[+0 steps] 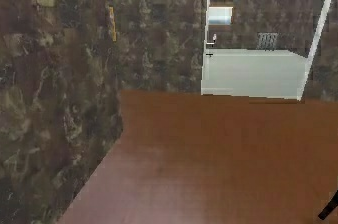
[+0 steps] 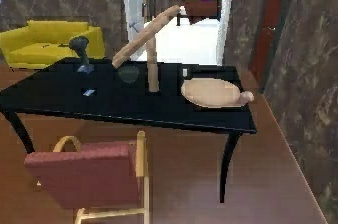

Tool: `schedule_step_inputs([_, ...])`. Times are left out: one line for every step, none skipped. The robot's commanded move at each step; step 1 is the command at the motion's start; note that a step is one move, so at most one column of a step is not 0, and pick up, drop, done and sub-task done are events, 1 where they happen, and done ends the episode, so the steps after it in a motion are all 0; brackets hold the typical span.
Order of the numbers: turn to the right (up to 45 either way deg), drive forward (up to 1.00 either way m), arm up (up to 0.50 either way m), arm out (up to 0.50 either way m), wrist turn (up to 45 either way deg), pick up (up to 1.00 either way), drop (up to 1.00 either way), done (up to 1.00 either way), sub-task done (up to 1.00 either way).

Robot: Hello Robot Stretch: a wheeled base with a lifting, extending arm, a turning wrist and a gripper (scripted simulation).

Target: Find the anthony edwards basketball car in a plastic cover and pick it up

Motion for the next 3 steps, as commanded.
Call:
schedule_step_inputs([-27.0, 0.0, 0.0, 0.0, 0.0, 0.0, 0.0, 0.0, 0.0])
schedule_step_inputs([0.0, 0.1, 0.0, 0.0, 0.0, 0.0, 0.0, 0.0, 0.0])
schedule_step_inputs([27.0, 0.0, 0.0, 0.0, 0.0, 0.0, 0.0, 0.0, 0.0])
